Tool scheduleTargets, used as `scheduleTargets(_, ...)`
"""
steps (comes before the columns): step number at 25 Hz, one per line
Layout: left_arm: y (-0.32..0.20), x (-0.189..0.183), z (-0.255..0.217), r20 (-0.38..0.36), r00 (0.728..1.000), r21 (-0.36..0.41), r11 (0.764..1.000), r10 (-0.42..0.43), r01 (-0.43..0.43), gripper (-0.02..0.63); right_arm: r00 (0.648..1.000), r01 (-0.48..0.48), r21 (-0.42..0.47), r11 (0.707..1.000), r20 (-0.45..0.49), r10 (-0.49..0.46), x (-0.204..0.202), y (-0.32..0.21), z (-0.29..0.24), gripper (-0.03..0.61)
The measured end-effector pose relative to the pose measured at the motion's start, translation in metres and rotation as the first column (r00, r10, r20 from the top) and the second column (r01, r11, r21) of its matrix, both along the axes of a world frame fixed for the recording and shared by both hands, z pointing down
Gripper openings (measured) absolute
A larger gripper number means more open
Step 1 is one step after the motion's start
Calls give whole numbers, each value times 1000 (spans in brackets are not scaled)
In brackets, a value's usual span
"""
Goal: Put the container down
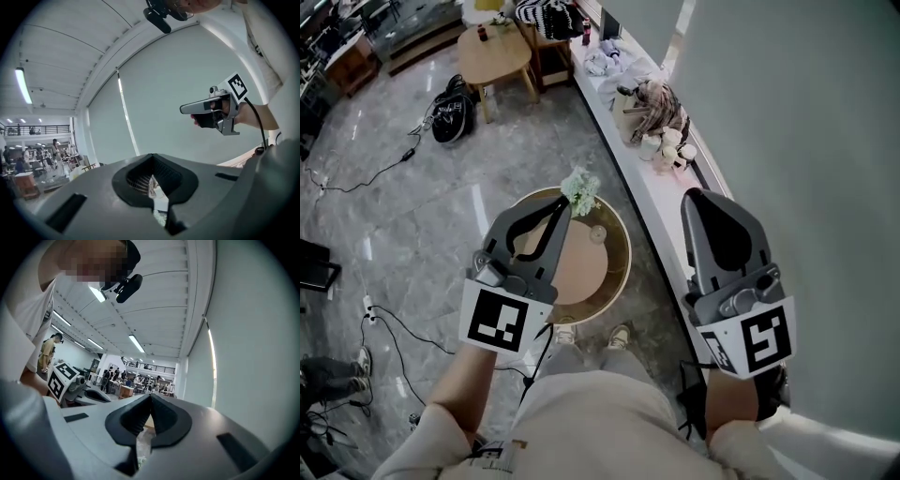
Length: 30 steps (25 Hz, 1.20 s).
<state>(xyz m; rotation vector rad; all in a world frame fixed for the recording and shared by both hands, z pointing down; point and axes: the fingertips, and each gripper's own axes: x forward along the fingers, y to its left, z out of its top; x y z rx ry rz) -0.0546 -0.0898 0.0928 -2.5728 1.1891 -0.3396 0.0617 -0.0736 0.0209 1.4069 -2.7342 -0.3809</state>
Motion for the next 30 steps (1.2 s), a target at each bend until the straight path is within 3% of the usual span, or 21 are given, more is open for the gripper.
scheduleTargets(4, 18, -1, -11, 10, 1000, 16, 1000, 9, -9, 8, 1000, -11, 24, 1000, 2, 11, 6, 22, -13, 8)
scheduleTargets(10, 37, -18, -22, -85, 994, -24, 997, -69, 67, 8, 999, 13, 11, 1000, -48, -13, 10, 39, -7, 8)
scheduleTargets(15, 51, -16, -16, 45, 997, 27, 997, -67, 66, 8, 1000, 9, -20, 1000, 10, -8, 15, 49, -3, 8)
scheduleTargets(30, 68, -9, 4, 44, 998, -7, 999, -37, 37, 8, 1000, 5, -87, 996, 16, -4, 19, 63, 21, 8)
